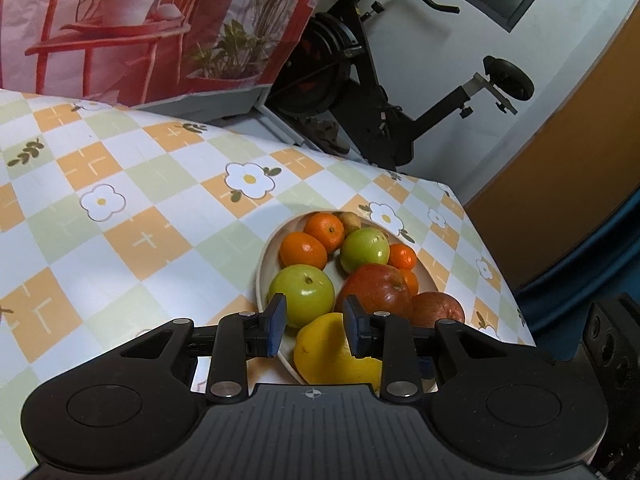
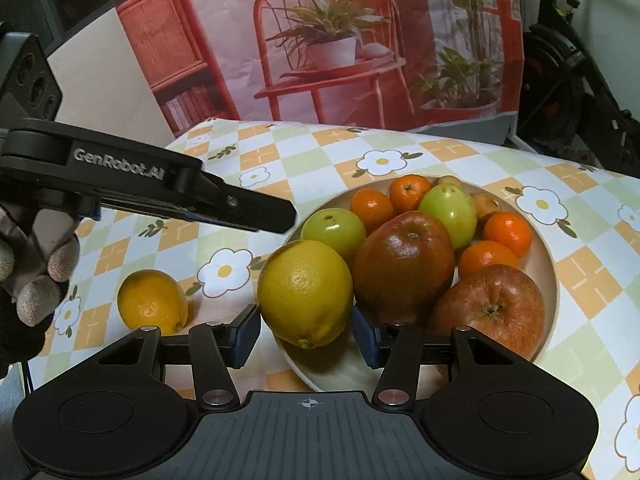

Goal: Organize fruits
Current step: 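Lower the lemon onto the plate and open both grippers, then move both grippers to the last lemon on the table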

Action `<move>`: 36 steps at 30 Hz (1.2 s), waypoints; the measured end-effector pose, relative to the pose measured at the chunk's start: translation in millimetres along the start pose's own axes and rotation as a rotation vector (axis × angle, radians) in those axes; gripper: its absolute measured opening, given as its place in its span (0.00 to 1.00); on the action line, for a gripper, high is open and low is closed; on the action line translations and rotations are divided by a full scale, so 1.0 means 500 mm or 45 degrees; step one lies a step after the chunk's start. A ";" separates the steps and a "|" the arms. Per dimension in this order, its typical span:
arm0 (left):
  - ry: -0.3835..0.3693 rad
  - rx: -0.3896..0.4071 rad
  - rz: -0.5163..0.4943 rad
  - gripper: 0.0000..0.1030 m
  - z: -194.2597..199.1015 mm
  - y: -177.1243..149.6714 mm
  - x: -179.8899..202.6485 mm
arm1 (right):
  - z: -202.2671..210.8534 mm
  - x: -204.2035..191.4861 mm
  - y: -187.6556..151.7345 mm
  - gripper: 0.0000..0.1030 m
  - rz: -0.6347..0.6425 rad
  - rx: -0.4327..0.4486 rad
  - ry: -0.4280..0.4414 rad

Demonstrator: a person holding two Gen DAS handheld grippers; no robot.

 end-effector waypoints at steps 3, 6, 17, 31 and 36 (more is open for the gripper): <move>0.018 0.019 -0.003 0.31 0.014 0.004 -0.005 | 0.004 -0.005 -0.001 0.46 -0.001 0.004 -0.025; 0.039 0.042 -0.021 0.31 0.032 0.006 -0.011 | 0.019 -0.011 0.000 0.46 -0.001 0.025 -0.038; 0.136 0.144 -0.098 0.31 0.133 -0.002 -0.079 | 0.058 -0.058 -0.012 0.47 0.047 0.083 -0.072; 0.188 0.139 0.099 0.31 0.170 -0.084 -0.214 | -0.011 -0.175 -0.054 0.46 0.218 -0.012 -0.032; 0.120 0.125 0.256 0.31 0.152 -0.103 -0.227 | -0.047 -0.205 -0.064 0.46 0.278 -0.050 -0.029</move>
Point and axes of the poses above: each gripper's, at about its wrist camera, not at the fingertips, and z roughly against the way its jaws point, x to its right, y to its top, the point moved 7 cm from there along -z, roughly the way its jaws point, and after that the axes turned 10 degrees about y, right-handed, at the moved point
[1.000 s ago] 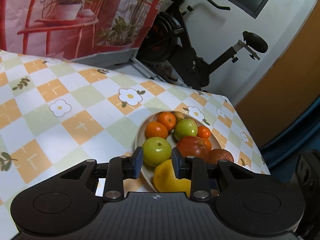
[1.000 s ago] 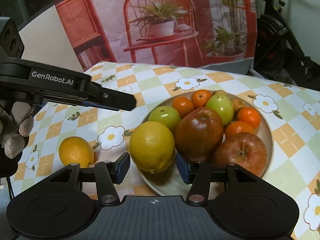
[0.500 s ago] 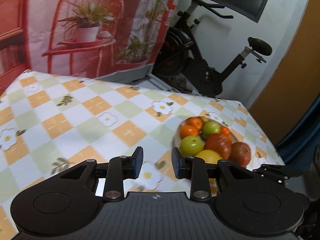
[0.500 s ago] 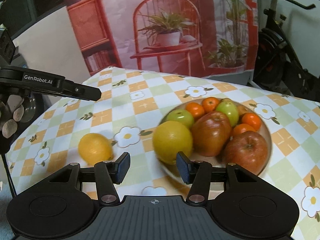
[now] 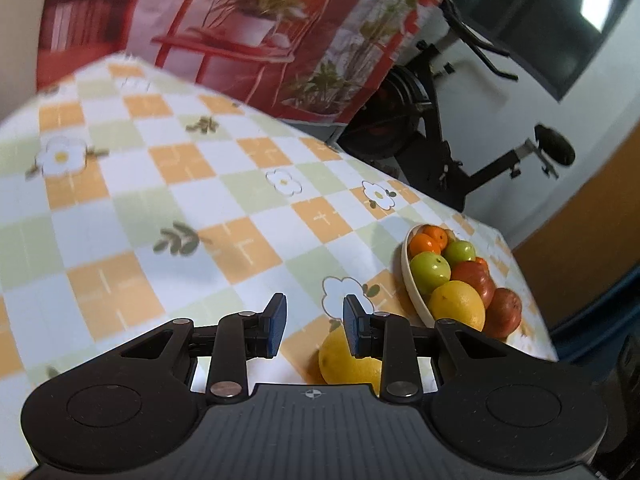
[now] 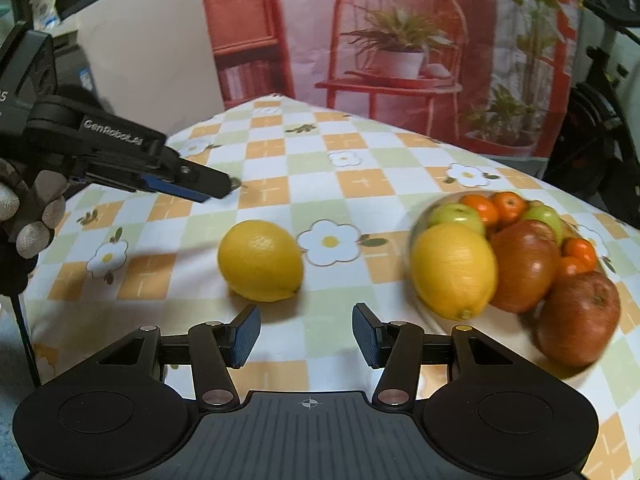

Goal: Organize fruits
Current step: 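Move both grippers to the last lemon on the table, then close both grippers around the last lemon and lift it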

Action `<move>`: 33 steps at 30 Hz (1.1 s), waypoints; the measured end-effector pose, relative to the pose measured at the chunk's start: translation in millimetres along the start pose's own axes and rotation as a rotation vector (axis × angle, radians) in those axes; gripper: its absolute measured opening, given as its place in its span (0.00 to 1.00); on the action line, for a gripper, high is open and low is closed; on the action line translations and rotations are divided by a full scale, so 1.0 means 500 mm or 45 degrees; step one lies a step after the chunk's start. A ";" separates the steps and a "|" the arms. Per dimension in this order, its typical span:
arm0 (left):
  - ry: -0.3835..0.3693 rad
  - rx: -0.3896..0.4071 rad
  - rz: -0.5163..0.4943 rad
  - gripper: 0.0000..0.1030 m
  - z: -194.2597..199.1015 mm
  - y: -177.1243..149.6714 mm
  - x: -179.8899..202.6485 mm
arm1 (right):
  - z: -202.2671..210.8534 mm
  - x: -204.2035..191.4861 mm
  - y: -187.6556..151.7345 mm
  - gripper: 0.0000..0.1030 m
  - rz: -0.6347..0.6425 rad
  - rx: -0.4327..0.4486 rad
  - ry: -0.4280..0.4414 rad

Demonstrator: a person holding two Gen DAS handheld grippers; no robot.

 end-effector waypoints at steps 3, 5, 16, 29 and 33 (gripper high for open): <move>-0.033 -0.013 0.039 0.31 -0.010 -0.013 0.005 | -0.016 -0.011 -0.001 0.46 0.021 -0.009 0.008; -0.061 -0.023 0.058 0.31 -0.015 -0.018 0.011 | -0.026 -0.017 0.001 0.46 0.032 -0.013 0.012; -0.143 -0.057 0.056 0.31 -0.025 -0.038 0.024 | -0.053 -0.024 0.016 0.46 0.061 -0.001 0.026; -0.175 -0.078 0.000 0.31 -0.031 -0.043 0.046 | -0.057 -0.025 0.007 0.45 0.029 0.065 0.061; -0.172 -0.071 -0.010 0.31 -0.032 -0.043 0.047 | -0.057 -0.023 0.005 0.45 0.010 0.093 0.066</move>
Point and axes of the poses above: each gripper's, at about its wrist camera, not at the fingertips, and z roughly against the way its jaws point, x to its right, y to its top, the point moved 7 cm from there along -z, roughly the way its jaws point, and after that the axes turned 10 degrees about y, right-handed, at the moved point
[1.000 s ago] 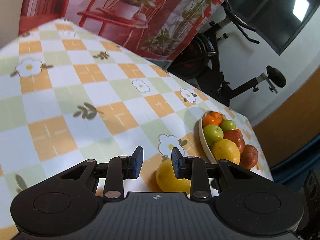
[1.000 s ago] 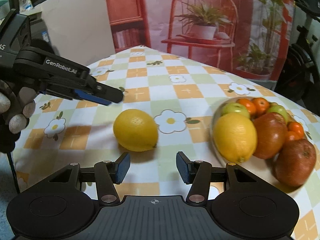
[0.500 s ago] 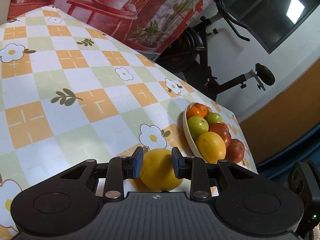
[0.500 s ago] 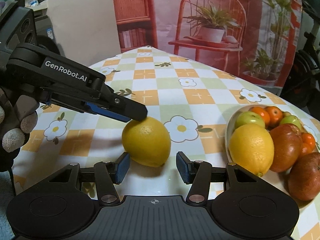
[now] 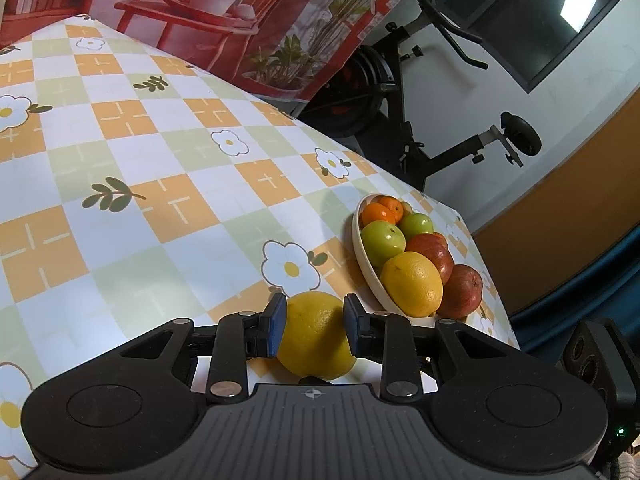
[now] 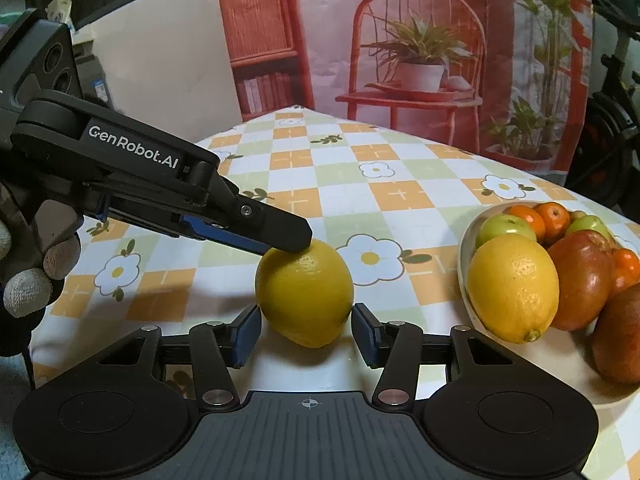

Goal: Organize fruits
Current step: 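Close both grippers around the last lemon and lift it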

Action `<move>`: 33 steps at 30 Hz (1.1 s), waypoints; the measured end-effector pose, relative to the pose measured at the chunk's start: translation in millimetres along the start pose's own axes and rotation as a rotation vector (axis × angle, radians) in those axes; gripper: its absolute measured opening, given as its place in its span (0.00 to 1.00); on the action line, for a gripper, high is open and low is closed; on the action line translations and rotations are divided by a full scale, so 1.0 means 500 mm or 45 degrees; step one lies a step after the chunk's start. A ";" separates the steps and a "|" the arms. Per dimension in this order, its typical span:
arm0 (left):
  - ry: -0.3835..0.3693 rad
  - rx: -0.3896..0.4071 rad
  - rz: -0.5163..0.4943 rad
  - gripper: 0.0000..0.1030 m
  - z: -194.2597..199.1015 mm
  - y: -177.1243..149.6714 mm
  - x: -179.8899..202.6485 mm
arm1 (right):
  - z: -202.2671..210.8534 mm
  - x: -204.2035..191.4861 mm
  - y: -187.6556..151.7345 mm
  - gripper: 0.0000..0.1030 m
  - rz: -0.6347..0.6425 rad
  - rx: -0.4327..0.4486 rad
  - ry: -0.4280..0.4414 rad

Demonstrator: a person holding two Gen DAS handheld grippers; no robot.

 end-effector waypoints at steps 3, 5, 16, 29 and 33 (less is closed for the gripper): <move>0.004 0.003 -0.001 0.31 -0.001 0.000 0.000 | -0.001 0.002 -0.002 0.45 -0.007 0.018 0.003; 0.006 0.005 -0.002 0.31 -0.001 -0.001 0.002 | -0.001 0.003 -0.003 0.45 -0.012 0.027 0.004; 0.000 0.002 0.027 0.31 -0.005 0.003 -0.003 | -0.009 0.004 -0.003 0.47 -0.028 0.050 -0.007; 0.004 0.008 0.031 0.31 -0.010 0.007 -0.001 | -0.009 0.012 -0.015 0.47 -0.095 0.137 0.006; 0.012 0.014 0.010 0.32 -0.008 0.004 0.002 | -0.007 0.014 -0.018 0.47 -0.101 0.155 0.010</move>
Point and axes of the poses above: each gripper's, at about its wrist camera, not at the fingertips, and z roughly against the way its jaws point, x to its right, y to its top, the point moved 7 cm from there along -z, roughly the way its jaws point, and after that the axes turned 10 degrees about y, right-handed, at the moved point
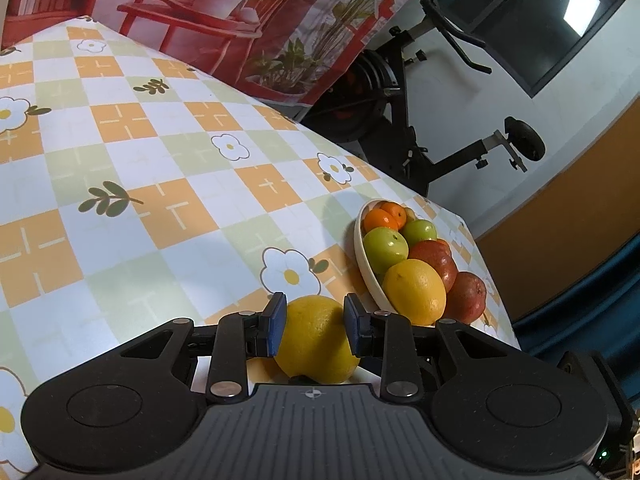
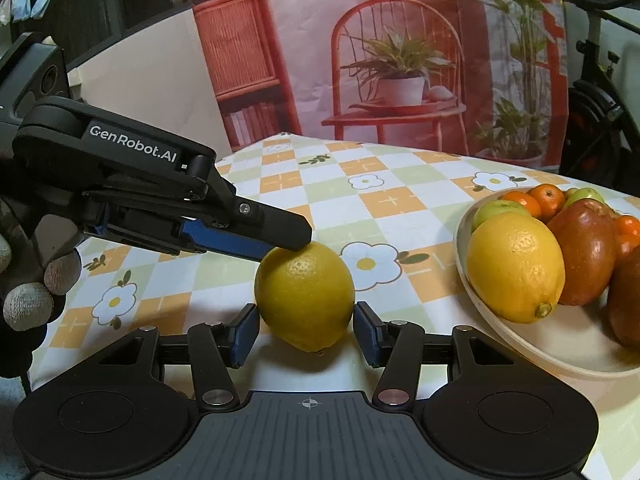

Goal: Organize fruits
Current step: 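Close both grippers around the last lemon and lift it, then carry the lemon with both grippers over the beige plate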

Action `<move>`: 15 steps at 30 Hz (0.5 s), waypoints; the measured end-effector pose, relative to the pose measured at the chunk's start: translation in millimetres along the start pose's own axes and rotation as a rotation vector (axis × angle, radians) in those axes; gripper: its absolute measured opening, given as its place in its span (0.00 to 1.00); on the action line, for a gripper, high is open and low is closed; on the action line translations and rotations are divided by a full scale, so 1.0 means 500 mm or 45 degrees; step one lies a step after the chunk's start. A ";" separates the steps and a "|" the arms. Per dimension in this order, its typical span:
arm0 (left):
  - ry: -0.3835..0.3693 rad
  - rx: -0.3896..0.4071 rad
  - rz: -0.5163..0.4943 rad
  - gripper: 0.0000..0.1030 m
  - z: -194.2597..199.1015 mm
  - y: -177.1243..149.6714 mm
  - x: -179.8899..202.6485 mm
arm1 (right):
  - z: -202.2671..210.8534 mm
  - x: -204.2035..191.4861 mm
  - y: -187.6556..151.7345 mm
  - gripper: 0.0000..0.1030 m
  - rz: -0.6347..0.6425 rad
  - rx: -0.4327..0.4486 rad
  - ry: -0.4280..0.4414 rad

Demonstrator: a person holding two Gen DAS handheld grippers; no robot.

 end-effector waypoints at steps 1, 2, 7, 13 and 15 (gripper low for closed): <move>0.001 0.000 -0.002 0.32 0.000 0.000 0.000 | 0.001 0.001 0.000 0.47 -0.003 0.001 0.003; 0.003 0.001 -0.007 0.32 0.001 0.000 0.001 | 0.002 0.002 -0.001 0.47 -0.008 0.002 0.007; 0.013 0.012 -0.043 0.32 0.003 -0.002 0.008 | 0.003 0.008 -0.001 0.47 -0.046 0.016 0.035; 0.020 0.017 -0.064 0.33 0.005 -0.005 0.012 | 0.003 0.010 -0.003 0.47 -0.069 0.025 0.049; 0.023 0.020 -0.072 0.33 0.006 -0.006 0.014 | 0.002 0.011 -0.003 0.47 -0.074 0.027 0.051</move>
Point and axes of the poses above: each gripper's, at about its wrist camera, not at the fingertips, and z roughly against the way its jaws point, x to its right, y to its top, the point moved 7 cm from there along -z, roughly the way its jaws point, and after that the axes turned 10 degrees about y, right-handed, at the moved point
